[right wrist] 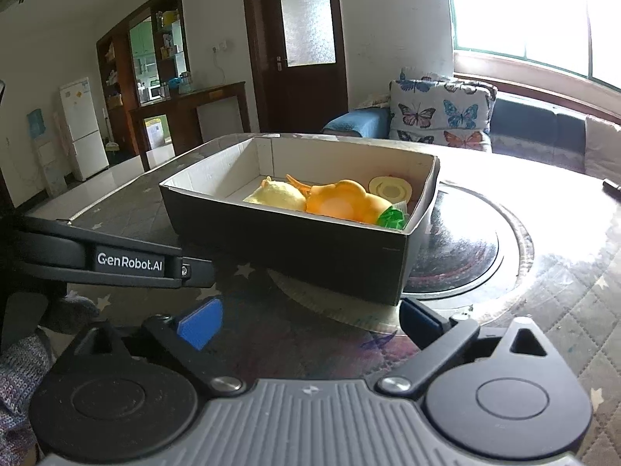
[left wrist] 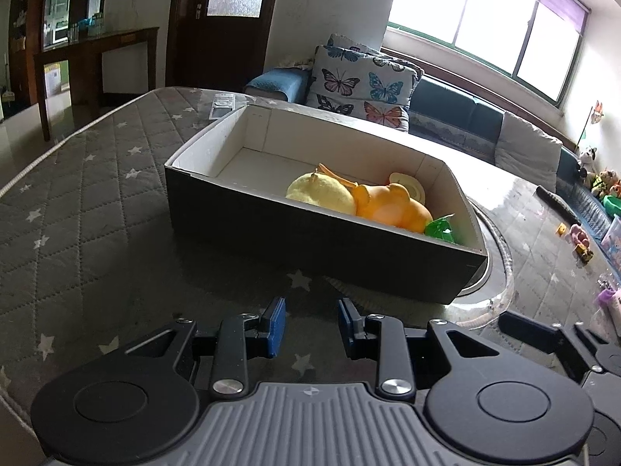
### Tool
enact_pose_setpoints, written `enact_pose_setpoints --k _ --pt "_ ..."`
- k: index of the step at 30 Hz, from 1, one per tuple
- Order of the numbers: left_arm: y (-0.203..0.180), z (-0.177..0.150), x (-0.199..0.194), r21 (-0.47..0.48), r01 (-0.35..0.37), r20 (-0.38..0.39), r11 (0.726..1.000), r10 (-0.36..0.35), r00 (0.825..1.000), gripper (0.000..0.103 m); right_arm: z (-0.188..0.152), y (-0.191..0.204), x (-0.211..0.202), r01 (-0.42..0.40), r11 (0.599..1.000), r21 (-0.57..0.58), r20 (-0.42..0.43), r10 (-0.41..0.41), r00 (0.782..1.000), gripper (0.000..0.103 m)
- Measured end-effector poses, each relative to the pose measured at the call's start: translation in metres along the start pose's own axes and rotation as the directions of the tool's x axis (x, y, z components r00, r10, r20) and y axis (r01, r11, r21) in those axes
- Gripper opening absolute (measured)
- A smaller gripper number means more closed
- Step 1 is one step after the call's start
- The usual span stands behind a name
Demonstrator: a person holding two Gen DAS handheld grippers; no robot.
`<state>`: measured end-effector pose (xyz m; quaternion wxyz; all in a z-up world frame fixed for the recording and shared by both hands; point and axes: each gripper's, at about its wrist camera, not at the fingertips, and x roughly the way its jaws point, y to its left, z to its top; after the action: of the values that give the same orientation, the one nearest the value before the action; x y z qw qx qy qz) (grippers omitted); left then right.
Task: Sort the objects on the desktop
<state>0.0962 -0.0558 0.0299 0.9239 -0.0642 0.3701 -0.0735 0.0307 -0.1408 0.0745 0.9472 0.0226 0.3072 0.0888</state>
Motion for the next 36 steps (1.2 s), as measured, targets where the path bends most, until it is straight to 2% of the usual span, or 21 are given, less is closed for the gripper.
enact_pose_setpoints --k 4,6,18,36 --pt "0.0 -0.003 -0.001 0.006 -0.011 0.0 1.0 0.011 1.0 0.032 -0.001 0.002 -0.001 0.007 1.0 -0.005 0.0 -0.007 1.0 0.099" --pt "0.001 -0.005 -0.002 0.008 -0.014 0.001 1.0 0.014 1.0 0.032 -0.002 0.003 -0.002 0.011 1.0 -0.008 -0.001 -0.011 1.0 0.103" --pt "0.009 -0.011 -0.008 -0.012 -0.028 0.005 1.0 0.028 1.0 0.032 -0.005 0.009 -0.003 0.048 0.999 -0.013 -0.001 -0.048 0.999 0.103" --pt "0.012 -0.012 -0.009 -0.026 -0.044 0.013 0.999 0.044 0.999 0.032 -0.008 0.01 0.002 0.049 0.999 -0.01 -0.031 -0.05 0.998 0.103"
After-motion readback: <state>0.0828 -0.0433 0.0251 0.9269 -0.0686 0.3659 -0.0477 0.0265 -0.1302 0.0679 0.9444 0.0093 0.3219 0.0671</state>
